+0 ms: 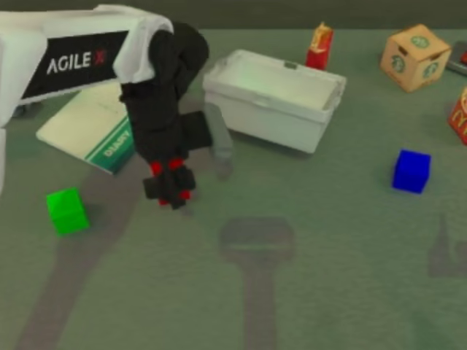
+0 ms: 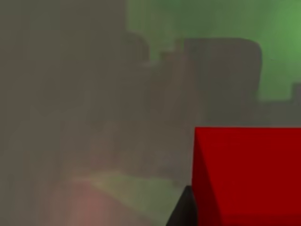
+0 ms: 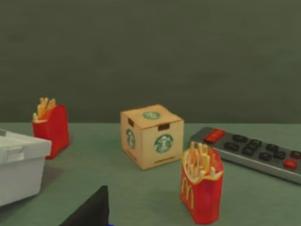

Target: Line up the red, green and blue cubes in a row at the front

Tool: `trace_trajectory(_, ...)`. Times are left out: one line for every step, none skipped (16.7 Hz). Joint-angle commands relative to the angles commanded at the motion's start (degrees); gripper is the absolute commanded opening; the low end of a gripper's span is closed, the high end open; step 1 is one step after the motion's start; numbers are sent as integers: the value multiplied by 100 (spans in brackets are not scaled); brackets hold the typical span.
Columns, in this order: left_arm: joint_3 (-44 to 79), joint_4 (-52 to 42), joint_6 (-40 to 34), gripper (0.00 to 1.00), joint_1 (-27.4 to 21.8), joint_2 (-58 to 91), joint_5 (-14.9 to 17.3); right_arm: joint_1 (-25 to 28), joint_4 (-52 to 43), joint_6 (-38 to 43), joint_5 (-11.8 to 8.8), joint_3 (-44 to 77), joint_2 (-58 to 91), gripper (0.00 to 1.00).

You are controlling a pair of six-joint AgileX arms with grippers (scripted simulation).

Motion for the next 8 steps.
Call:
trace_trajectory(139,-250,2,0,13,-71,0,0,0,0,0,0,0,100)
trace_trajectory(264,-449,2,0,26,-140,-1,0,0,0,0,0,0,100)
trace_trajectory(361,-587,0,0,38,-204,-2,0,0,0,0,0,0,100)
trace_trajectory(416,-664,-5,0,47,-251,-2,0,0,0,0,0,0,100)
trace_trajectory(428,-681,-8,0,50,-264,-2,0,0,0,0,0,0,100)
trace_trajectory(428,-681,-8,0,50,-264,-2,0,0,0,0,0,0,100)
trace_trajectory(428,-681,-8,0,50,-264,-2,0,0,0,0,0,0,100)
trace_trajectory(415,-664,2,0,18,-244,-4,0,0,0,0,0,0,100)
